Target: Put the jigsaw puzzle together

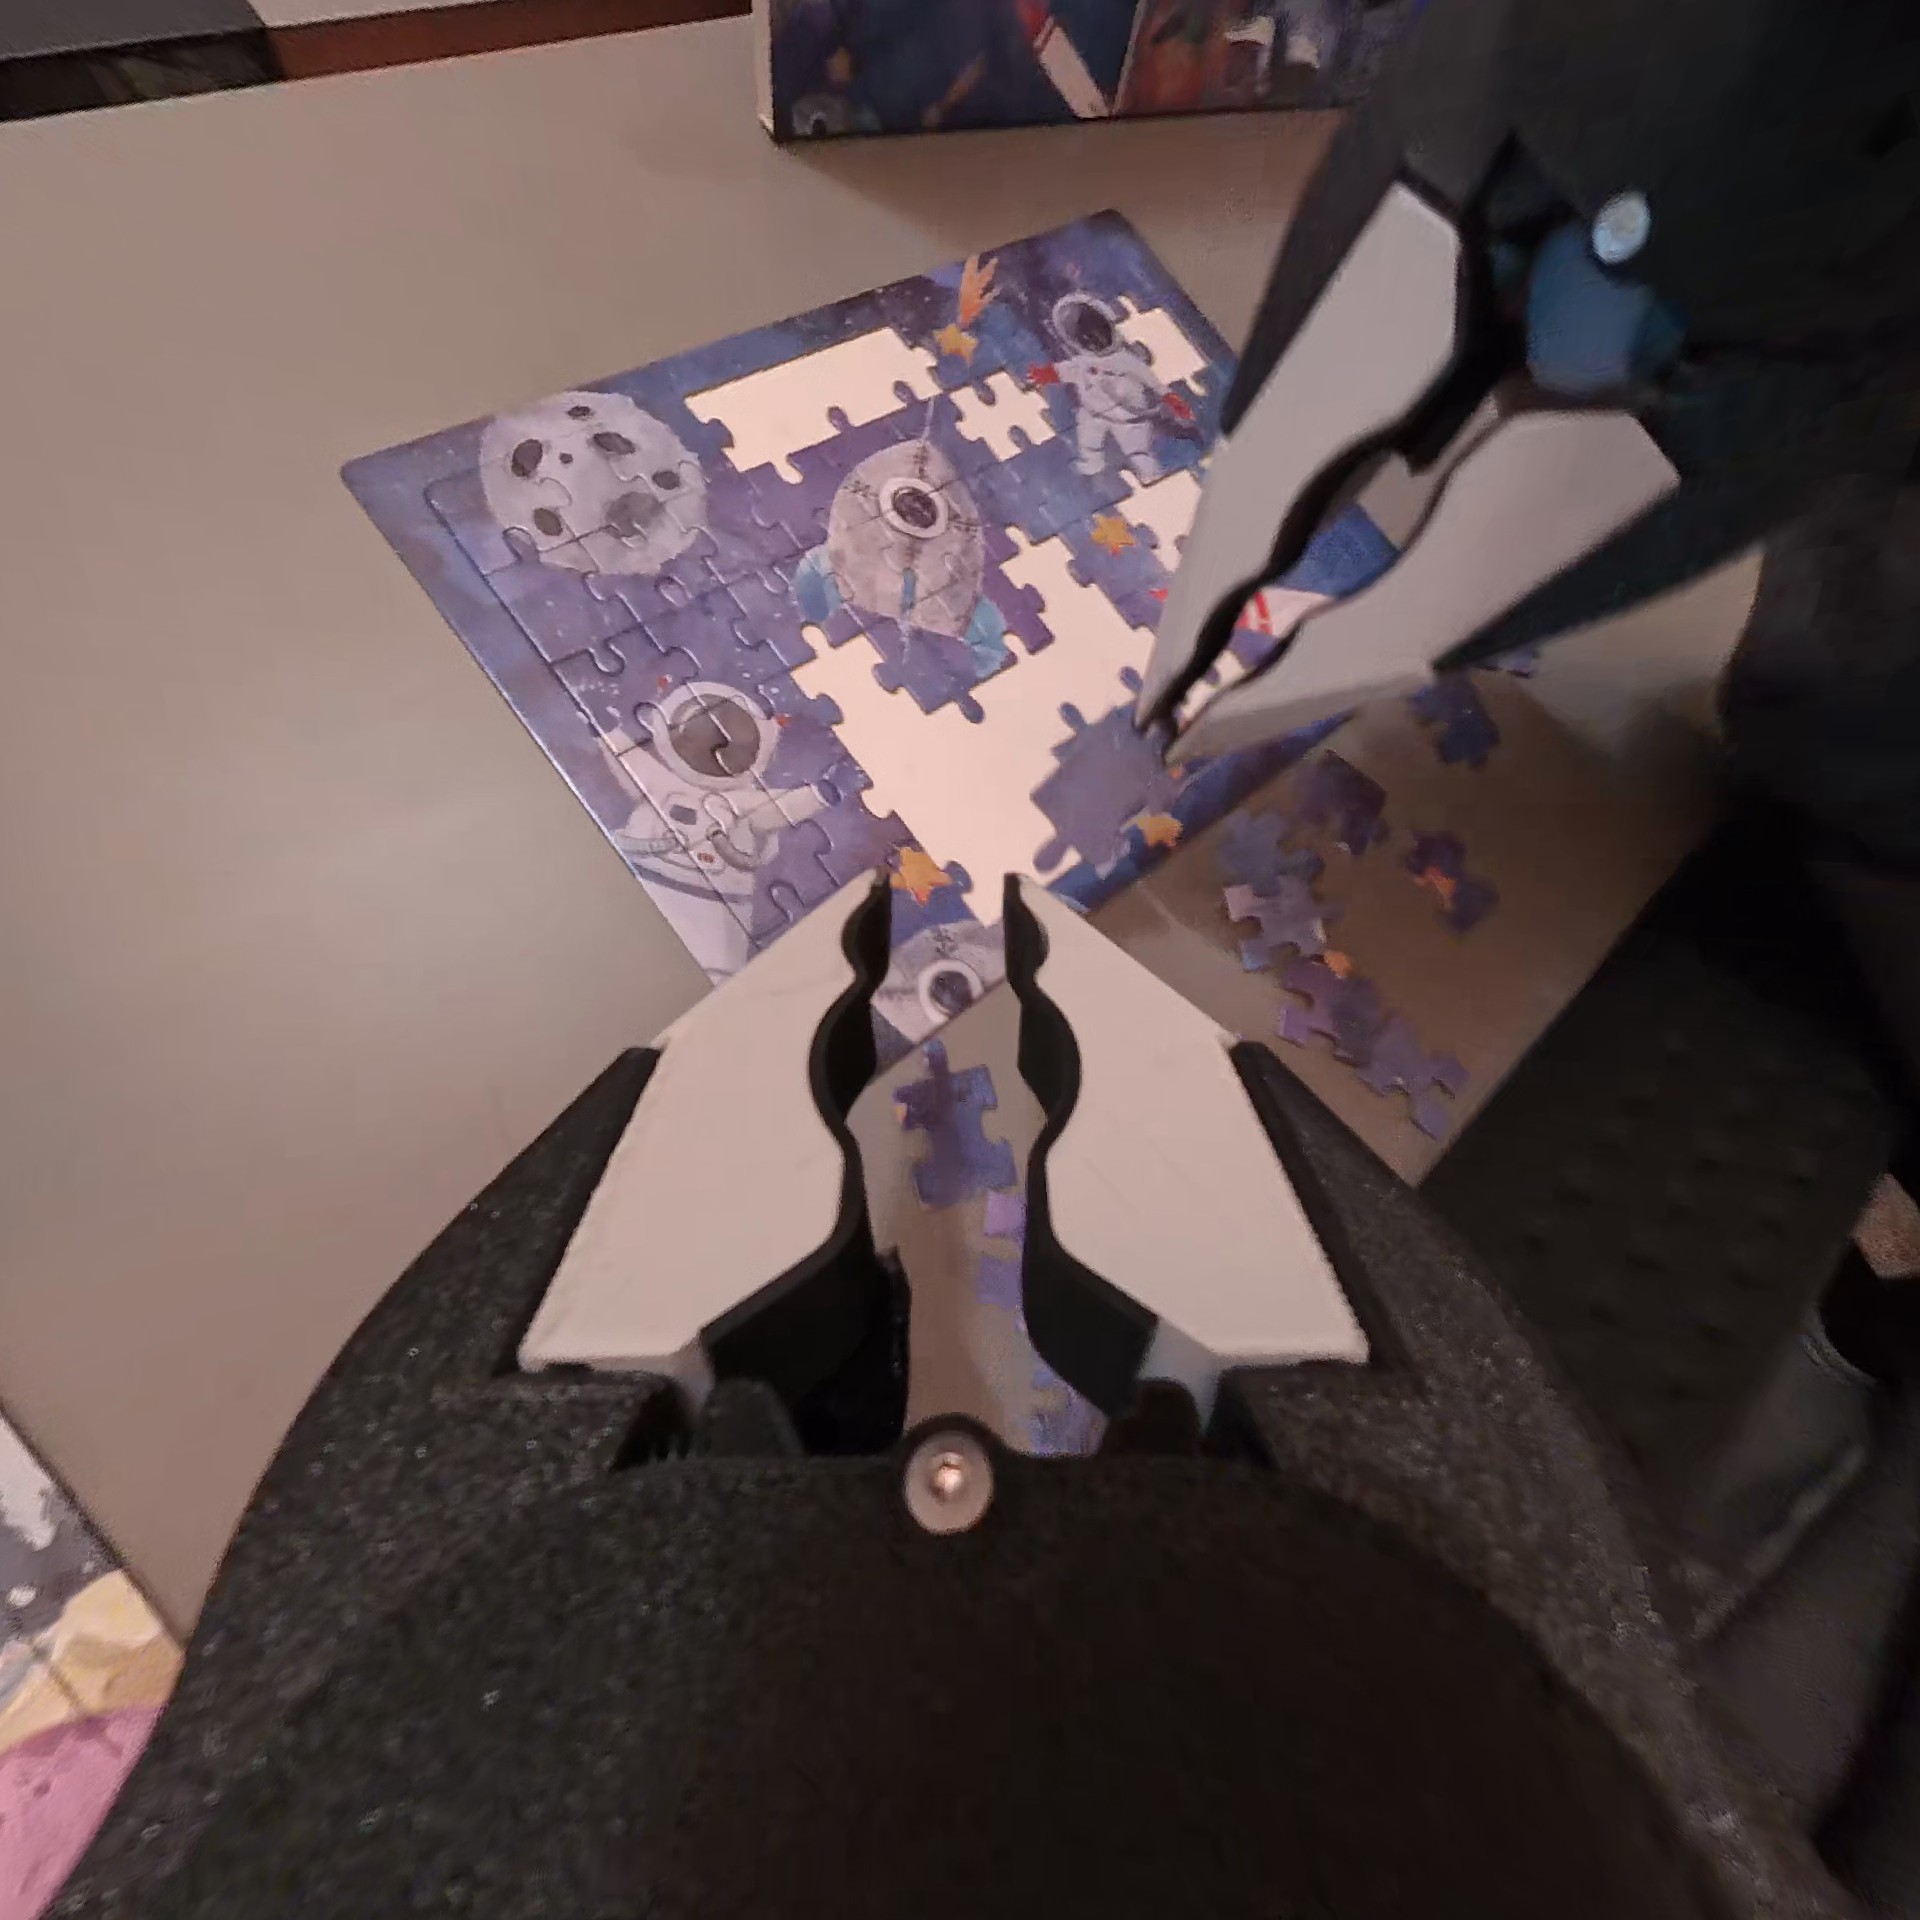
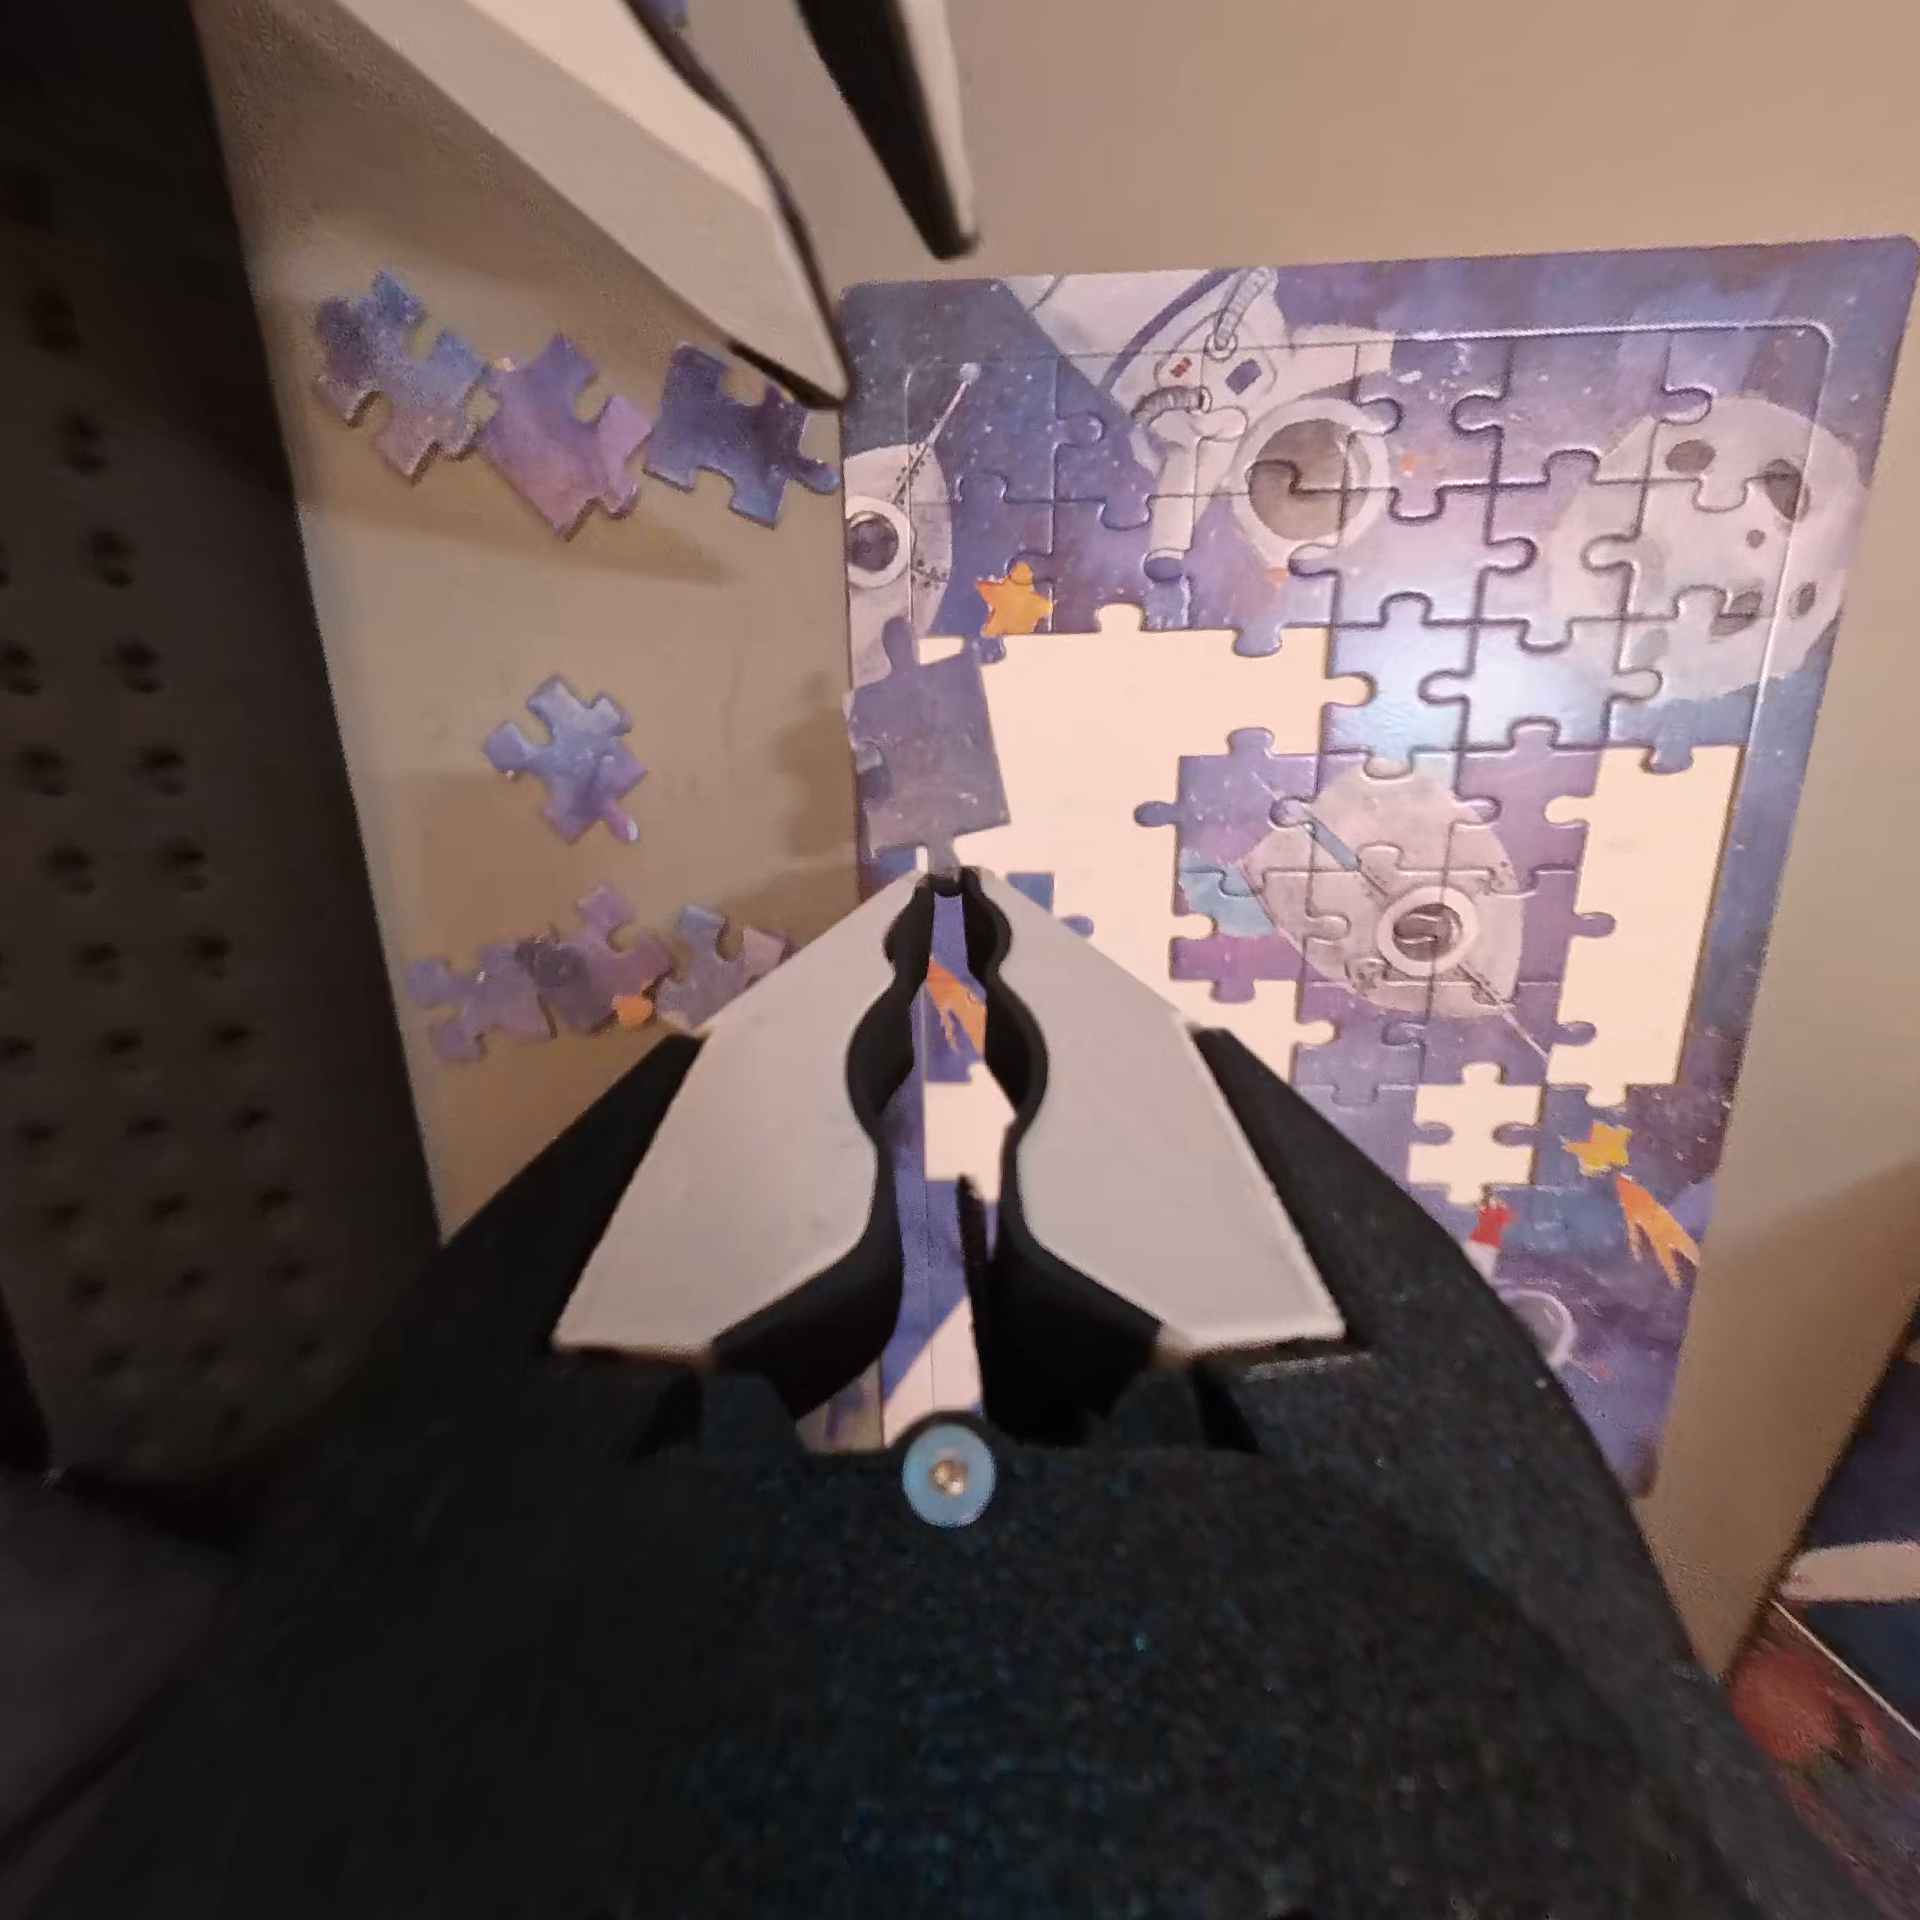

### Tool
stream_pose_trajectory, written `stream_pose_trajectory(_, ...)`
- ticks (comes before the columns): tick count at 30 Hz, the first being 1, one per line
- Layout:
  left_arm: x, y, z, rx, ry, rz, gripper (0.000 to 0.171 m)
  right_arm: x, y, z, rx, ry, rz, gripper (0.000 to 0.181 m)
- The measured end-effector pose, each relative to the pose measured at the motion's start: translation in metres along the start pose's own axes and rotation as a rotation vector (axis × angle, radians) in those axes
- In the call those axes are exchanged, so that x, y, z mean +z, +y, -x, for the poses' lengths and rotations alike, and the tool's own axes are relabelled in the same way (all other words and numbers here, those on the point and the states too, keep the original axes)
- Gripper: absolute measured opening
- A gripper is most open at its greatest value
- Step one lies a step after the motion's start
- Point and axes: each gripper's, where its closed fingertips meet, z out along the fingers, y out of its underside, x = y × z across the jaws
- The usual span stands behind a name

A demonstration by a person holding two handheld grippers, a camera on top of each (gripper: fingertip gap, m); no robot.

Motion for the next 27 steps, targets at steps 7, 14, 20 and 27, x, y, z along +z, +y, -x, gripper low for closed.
stream_pose_trajectory(7,0.026,-0.004,0.000,0.002,0.006,-0.112,0.021,0.016,0.002,-0.004,0.103,0.093,-0.219,0.005)
stream_pose_trajectory(14,0.027,-0.010,-0.009,0.001,0.018,-0.190,0.021,0.010,-0.002,-0.016,0.134,0.128,-0.278,0.005)
stream_pose_trajectory(20,0.031,-0.004,-0.017,-0.015,0.071,-0.173,0.021,0.006,-0.002,-0.004,0.058,0.105,-0.301,0.005)
stream_pose_trajectory(27,0.027,-0.006,-0.034,-0.173,0.292,-0.173,0.023,-0.004,-0.009,0.009,-0.034,0.095,-0.352,0.005)
